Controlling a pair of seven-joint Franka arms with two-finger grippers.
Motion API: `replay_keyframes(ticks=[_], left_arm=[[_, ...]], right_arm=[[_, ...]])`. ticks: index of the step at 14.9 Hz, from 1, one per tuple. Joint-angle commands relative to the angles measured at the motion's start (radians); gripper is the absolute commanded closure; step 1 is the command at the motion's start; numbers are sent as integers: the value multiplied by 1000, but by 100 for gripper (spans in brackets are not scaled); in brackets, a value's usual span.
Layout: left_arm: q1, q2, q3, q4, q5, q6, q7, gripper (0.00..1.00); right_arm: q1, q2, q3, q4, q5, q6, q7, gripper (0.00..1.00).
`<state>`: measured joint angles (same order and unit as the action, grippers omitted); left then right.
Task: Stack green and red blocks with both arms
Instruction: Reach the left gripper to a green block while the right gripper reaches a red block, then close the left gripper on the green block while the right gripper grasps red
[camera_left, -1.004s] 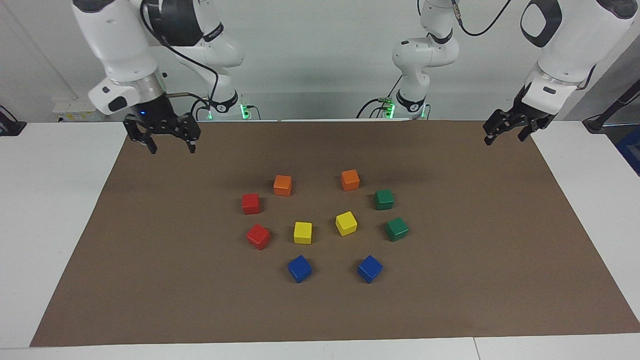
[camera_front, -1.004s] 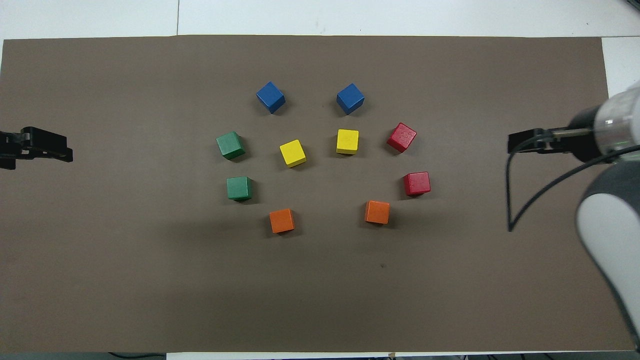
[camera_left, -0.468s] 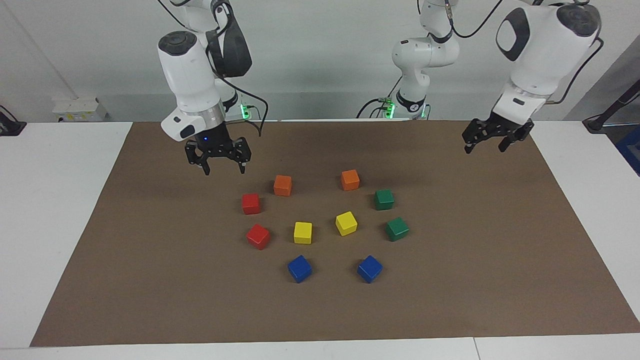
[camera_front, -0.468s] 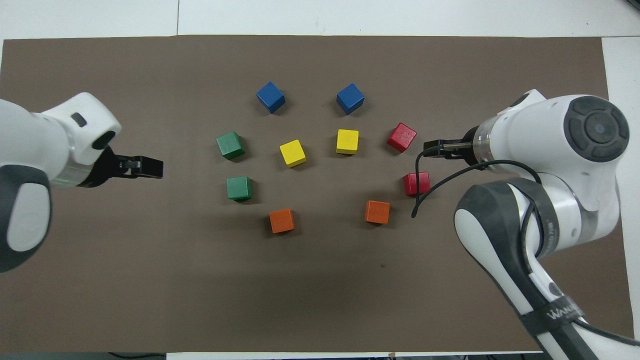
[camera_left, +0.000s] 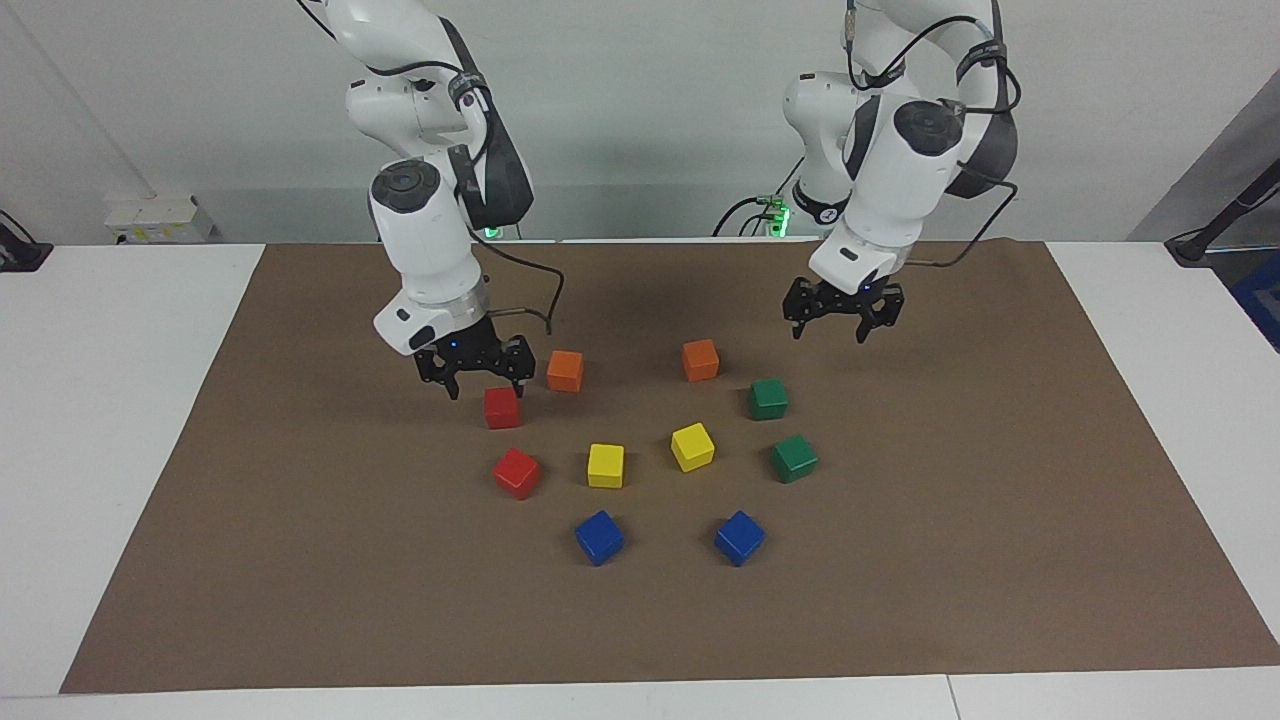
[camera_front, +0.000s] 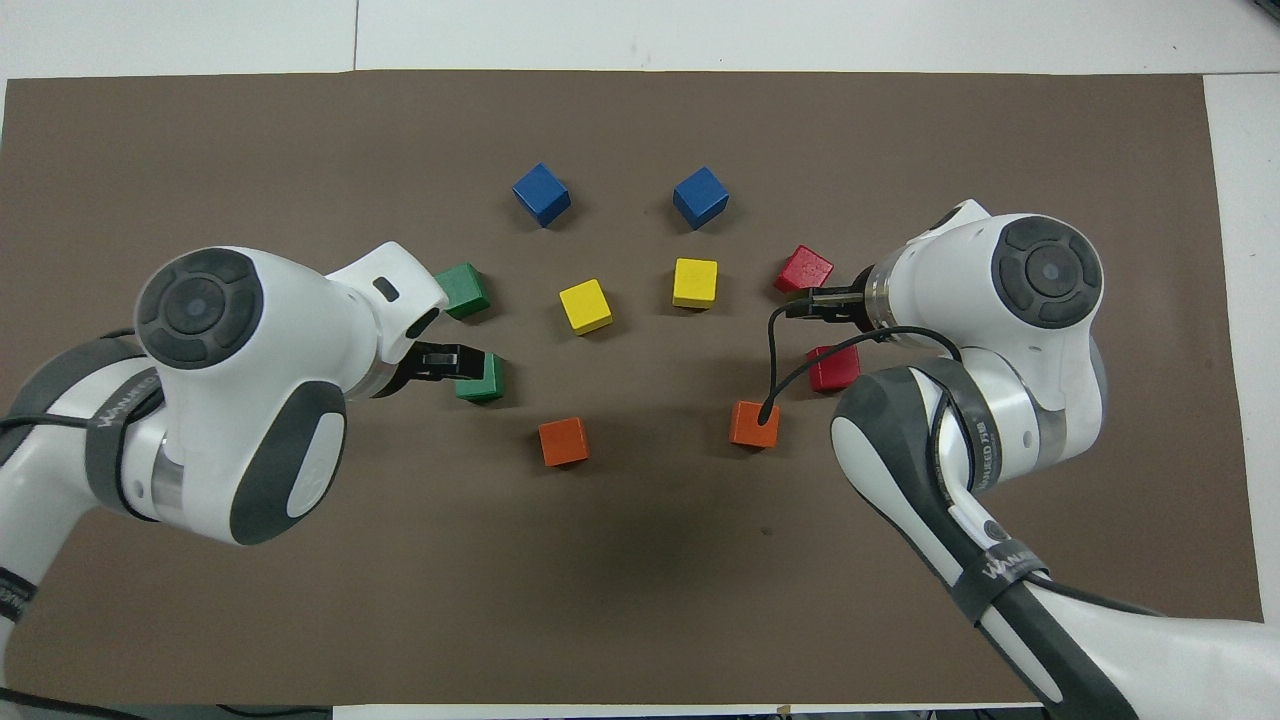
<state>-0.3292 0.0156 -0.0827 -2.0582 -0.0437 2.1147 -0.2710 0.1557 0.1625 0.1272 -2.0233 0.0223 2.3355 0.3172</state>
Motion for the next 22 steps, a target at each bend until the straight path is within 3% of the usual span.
replay_keyframes(ticks=[1,15,17,18,19,20,21,22], left_arm=[[-21,38,17,-31,-15,73,-25,0],[-60,217,17,-62,-15,246,-112,0],[-60,219,17,-62,-15,240,-106,6],[-59,219,17,-62,-15,240,-106,20],[-60,219,17,-62,-15,240,-105,42],[-60,219,17,-62,-15,231,-105,91],[-59,219,17,-62,-15,231,-99,100],[-59,219,17,-57,-15,228,-100,100]], right_arm=[[-4,5,-1,-64,13,82,5,0],[-2,-40,0,-268,5,197,-40,0],[2,-43,0,-282,4,199,-41,1],[18,-44,-1,-287,5,197,-41,10],[18,-44,-1,-287,5,197,-41,25],[18,-46,0,-288,5,197,-41,51],[18,-47,-1,-293,5,193,-41,87],[16,-49,-1,-293,5,186,-41,100]])
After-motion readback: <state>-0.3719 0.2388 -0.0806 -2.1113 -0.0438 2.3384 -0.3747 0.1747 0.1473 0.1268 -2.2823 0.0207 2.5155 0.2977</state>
